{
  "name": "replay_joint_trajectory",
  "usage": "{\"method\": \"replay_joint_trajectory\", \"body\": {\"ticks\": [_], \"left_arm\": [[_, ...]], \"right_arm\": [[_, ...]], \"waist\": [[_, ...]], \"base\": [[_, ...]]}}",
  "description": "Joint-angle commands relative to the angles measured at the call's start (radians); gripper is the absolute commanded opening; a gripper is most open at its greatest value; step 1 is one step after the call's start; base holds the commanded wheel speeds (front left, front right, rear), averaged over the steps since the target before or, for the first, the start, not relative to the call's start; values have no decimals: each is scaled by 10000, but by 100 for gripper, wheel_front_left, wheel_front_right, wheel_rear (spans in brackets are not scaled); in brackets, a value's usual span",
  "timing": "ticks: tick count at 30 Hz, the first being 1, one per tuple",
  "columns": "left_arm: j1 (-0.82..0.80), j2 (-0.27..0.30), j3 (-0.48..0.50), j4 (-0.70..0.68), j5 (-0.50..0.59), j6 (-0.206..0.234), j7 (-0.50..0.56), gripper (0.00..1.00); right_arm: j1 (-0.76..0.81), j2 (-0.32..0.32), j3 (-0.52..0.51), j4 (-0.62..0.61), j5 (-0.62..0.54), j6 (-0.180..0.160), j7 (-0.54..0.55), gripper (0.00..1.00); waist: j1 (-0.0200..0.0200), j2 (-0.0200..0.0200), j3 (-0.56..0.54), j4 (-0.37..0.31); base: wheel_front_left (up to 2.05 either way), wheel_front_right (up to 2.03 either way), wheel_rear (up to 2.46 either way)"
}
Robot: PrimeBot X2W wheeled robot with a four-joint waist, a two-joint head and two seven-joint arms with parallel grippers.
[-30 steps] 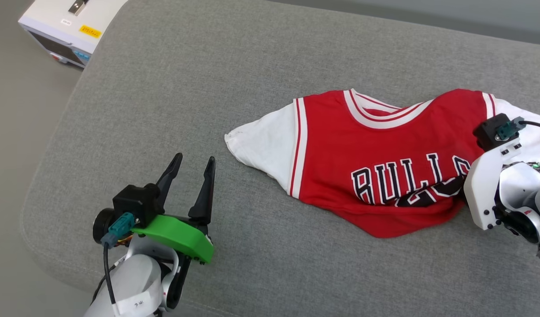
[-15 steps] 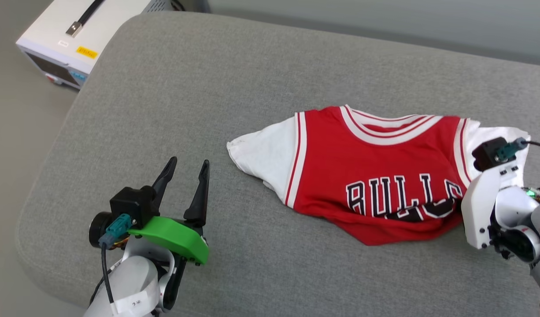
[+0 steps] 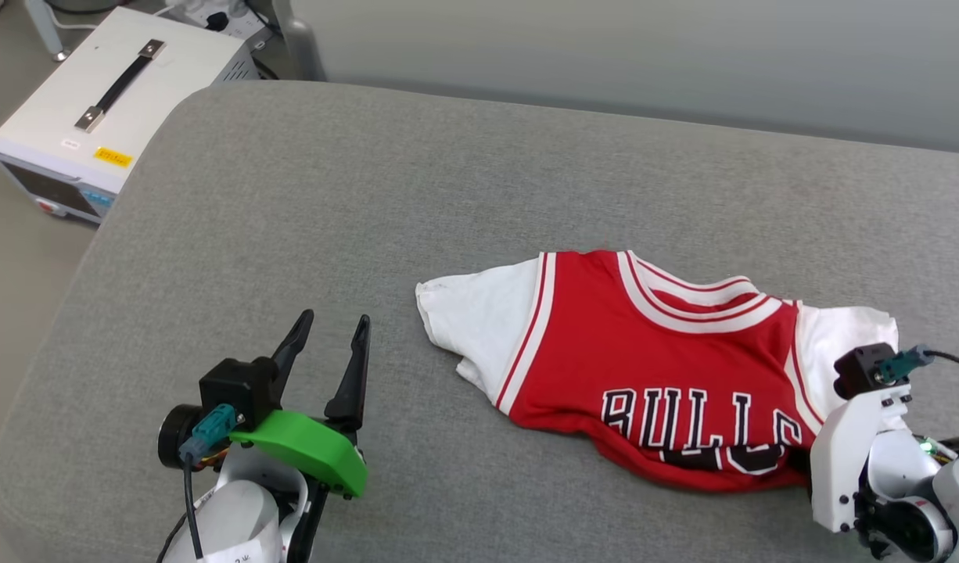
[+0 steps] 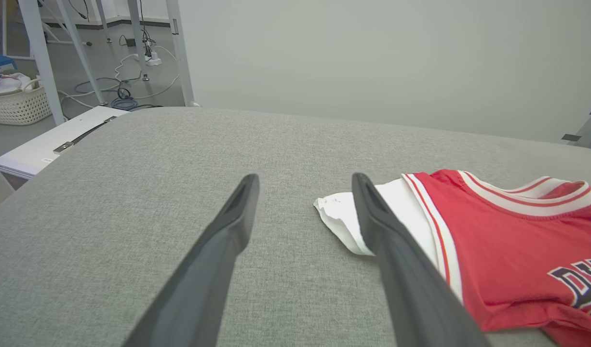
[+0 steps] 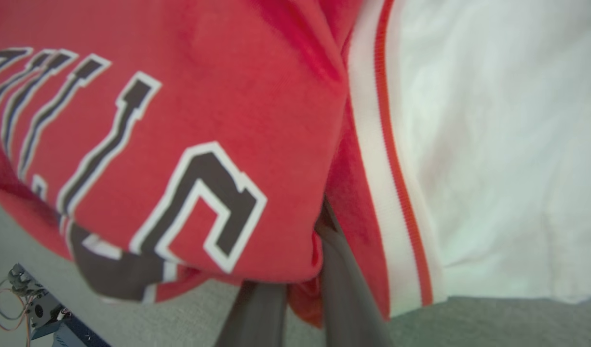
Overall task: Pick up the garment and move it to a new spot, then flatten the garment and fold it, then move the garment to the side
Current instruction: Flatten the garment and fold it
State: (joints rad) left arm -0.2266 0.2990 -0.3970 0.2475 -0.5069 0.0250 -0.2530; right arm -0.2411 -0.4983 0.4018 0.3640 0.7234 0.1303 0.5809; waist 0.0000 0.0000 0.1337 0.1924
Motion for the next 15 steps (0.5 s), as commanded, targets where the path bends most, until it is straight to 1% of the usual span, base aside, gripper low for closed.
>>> {"method": "replay_joint_trajectory", "body": {"ticks": [1,3,4,5,6,8,10,15], "left_arm": [[168,60,-15,4,6,-2,37,100],[187,82,-56,14,0,-5,89,100],[188,86,-66,11,-4,-1,105,100],[182,94,-64,2,-16,5,115,100],[180,102,-53,-4,-28,10,114,100],[195,112,-41,-21,-55,13,106,100],[223,109,-21,-53,-95,-2,90,100],[352,52,253,-260,-239,10,-4,100]], "right_arm": [[543,153,42,88,-93,4,198,0],[695,280,-212,-90,-304,4,156,0],[726,318,-336,-176,-411,4,74,11],[743,366,-494,-303,-550,4,-60,96],[753,416,-616,-406,-634,4,-159,100],[787,509,-833,-749,-724,4,-396,100],[813,548,-1100,-1248,-754,4,-864,100],[1064,527,-1974,-2575,-1194,4,-2524,100]], "waist": [[0,0,-130,-181],[0,0,-207,-288],[0,0,-234,-331],[0,0,-262,-390],[0,0,-301,-446],[0,0,-397,-573],[0,0,-493,-702],[0,0,-662,-1084]], "base": [[0,0,0],[0,0,0],[0,0,0],[0,0,0],[0,0,0],[0,0,0],[0,0,0],[0,0,0]]}}
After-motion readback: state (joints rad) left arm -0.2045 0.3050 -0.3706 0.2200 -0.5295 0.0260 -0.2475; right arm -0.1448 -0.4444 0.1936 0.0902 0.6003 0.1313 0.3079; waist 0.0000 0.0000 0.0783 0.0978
